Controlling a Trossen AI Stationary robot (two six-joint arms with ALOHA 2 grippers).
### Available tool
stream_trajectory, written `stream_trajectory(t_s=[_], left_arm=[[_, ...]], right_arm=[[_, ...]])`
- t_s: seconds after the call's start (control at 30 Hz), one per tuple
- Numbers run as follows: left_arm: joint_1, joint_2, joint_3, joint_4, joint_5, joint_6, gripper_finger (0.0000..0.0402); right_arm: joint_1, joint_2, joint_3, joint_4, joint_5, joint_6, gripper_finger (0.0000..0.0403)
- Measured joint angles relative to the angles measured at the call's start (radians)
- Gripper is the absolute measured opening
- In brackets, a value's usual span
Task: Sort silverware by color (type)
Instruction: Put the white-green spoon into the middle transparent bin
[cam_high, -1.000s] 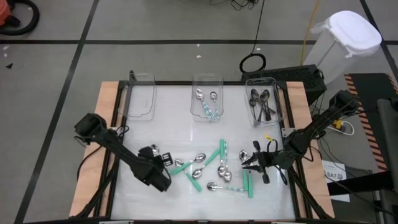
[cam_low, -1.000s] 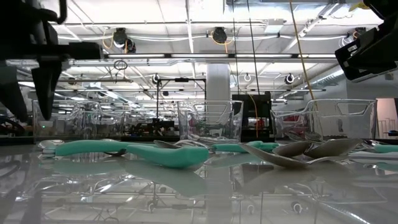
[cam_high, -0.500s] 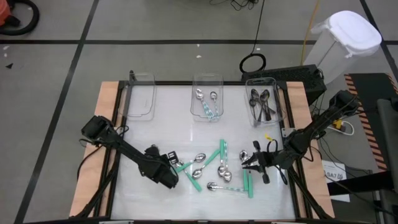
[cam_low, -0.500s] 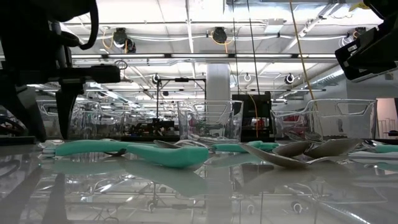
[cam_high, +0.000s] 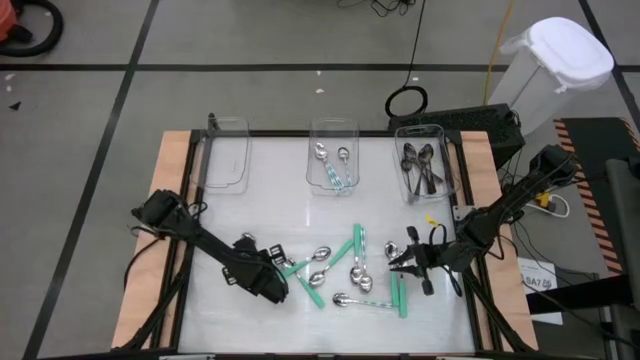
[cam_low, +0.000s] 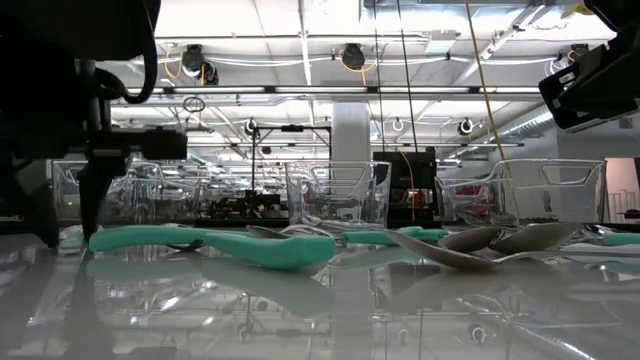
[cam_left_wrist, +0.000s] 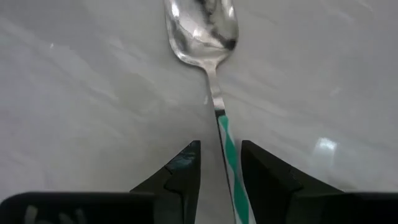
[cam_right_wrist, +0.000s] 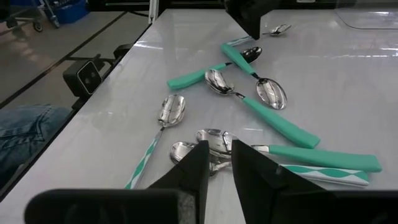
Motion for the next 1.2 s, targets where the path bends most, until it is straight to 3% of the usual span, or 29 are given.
stream_trajectory(t_s=[0.27, 0.6, 0.8, 1.03, 1.2], left_arm=[[-0.001, 0.025, 0.004, 0.011, -0.004, 0.031, 0.0113], [0.001, 0.027, 0.003, -0.007, -0.014, 0.072, 0.0016], [0.003, 0.034, 0.034, -0.04, -0.027, 0.136, 0.0014], [0.006, 0.034, 0.205, -0.174, -0.239, 0.235, 0.0014], [0.028, 0.034, 0.378, -0.254, -0.382, 0.405, 0.0014]], right_arm=[[0.0, 0.0, 0.0, -0.004, 0.0, 0.0, 0.0066], [0.0, 0.0, 0.0, -0.014, 0.0, -0.002, 0.0066], [0.0, 0.0, 0.0, -0.017, 0.0, -0.003, 0.0066], [0.0, 0.0, 0.0, -0.017, 0.0, -0.003, 0.0066], [0.0, 0.0, 0.0, -0.026, 0.0, -0.007, 0.0066]])
